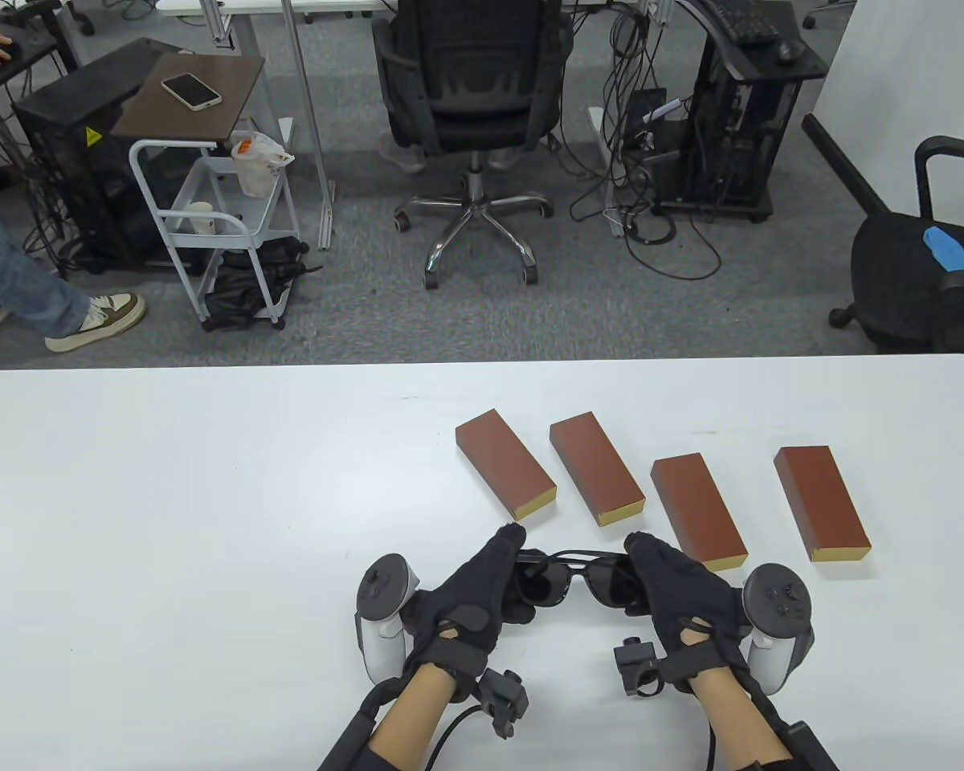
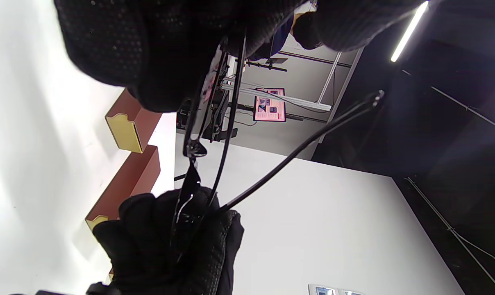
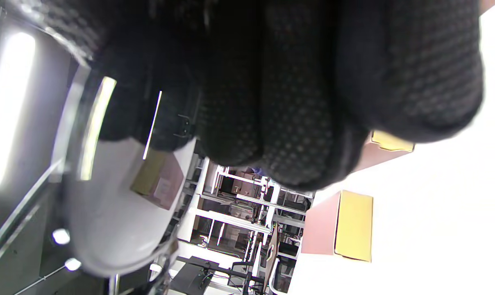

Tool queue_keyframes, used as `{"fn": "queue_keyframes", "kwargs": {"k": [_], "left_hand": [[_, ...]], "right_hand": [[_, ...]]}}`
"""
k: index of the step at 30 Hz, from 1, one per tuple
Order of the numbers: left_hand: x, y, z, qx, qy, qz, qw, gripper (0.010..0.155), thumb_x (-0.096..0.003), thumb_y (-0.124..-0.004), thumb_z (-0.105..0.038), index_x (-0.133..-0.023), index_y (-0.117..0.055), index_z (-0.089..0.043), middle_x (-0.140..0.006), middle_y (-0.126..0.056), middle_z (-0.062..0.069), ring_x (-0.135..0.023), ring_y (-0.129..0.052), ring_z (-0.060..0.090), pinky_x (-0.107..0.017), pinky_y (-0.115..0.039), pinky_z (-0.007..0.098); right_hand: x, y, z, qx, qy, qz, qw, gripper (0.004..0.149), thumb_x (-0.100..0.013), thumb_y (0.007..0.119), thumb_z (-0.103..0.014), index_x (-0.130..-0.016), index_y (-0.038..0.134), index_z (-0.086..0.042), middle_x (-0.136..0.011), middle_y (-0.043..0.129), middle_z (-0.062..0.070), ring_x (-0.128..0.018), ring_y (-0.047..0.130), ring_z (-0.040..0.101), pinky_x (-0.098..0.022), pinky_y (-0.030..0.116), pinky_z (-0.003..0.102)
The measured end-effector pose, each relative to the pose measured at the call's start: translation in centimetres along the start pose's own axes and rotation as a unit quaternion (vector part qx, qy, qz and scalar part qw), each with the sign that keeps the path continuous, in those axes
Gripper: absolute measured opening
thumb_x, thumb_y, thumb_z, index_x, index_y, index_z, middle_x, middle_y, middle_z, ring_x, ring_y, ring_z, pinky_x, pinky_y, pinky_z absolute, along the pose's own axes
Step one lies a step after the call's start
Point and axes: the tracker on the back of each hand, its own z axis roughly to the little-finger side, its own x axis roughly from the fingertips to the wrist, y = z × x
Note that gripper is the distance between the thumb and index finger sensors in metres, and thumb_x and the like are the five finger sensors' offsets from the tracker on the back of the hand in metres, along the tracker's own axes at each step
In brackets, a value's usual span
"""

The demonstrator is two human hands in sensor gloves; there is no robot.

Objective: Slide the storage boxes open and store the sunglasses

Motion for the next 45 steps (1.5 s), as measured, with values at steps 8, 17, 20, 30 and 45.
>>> {"fn": "queue_keyframes", "kwargs": {"k": [8,17,20,30,45], "left_hand": [[-0.3,0.0,0.0,-0.016,0.009,0.011,1.0,0.059,-0.0523,-0.072,-0.046,-0.104,-0.066,-0.018,-0.097,-0.085,0.017,-0.077,-0.096,0.035,-0.052,-0.083,0.052],[-0.4,0.5,0.4,-0.028,0.021,-0.015,0.999,0.047,-0.0477,-0.083,-0.031,-0.093,-0.085,-0.02,-0.086,-0.098,0.014,-0.064,-0.106,0.03,-0.044,-0.089,0.049],[-0.6,0.7,0.8,-0.036,0.025,-0.018,0.999,0.046,-0.0473,-0.083,-0.03,-0.092,-0.087,-0.02,-0.085,-0.099,0.013,-0.063,-0.106,0.029,-0.044,-0.089,0.048],[-1.0,0.8,1.8,-0.069,0.019,0.003,0.997,0.046,-0.0464,-0.083,-0.03,-0.091,-0.088,-0.021,-0.084,-0.099,0.012,-0.063,-0.106,0.029,-0.044,-0.088,0.049],[-0.4,2.0,0.0,-0.247,-0.034,-0.068,0.966,0.048,-0.0472,-0.082,-0.036,-0.093,-0.087,-0.023,-0.087,-0.097,0.01,-0.066,-0.102,0.031,-0.044,-0.084,0.05]], "right_hand": [[-0.1,-0.4,-0.2,0.051,-0.01,0.01,0.999,0.045,-0.034,0.086,-0.047,-0.07,0.088,-0.02,-0.044,0.107,0.004,-0.03,0.11,0.024,-0.02,0.095,0.037],[0.3,-0.8,-2.0,0.152,-0.104,0.001,0.983,0.049,-0.033,0.085,-0.047,-0.074,0.085,-0.019,-0.053,0.105,0.009,-0.04,0.107,0.031,-0.027,0.092,0.044],[0.9,-0.6,-2.9,0.221,-0.158,0.02,0.962,0.059,-0.033,0.084,-0.052,-0.084,0.075,-0.022,-0.076,0.091,0.016,-0.063,0.093,0.042,-0.042,0.083,0.052],[3.6,4.0,-5.8,0.442,-0.348,-0.066,0.824,0.044,-0.031,0.09,-0.04,-0.073,0.086,-0.027,-0.081,0.087,0.009,-0.075,0.085,0.037,-0.055,0.074,0.053],[4.5,6.6,-4.6,0.547,-0.353,-0.135,0.747,0.039,-0.031,0.087,-0.034,-0.068,0.09,-0.023,-0.062,0.097,0.007,-0.057,0.095,0.03,-0.047,0.08,0.05]]}}
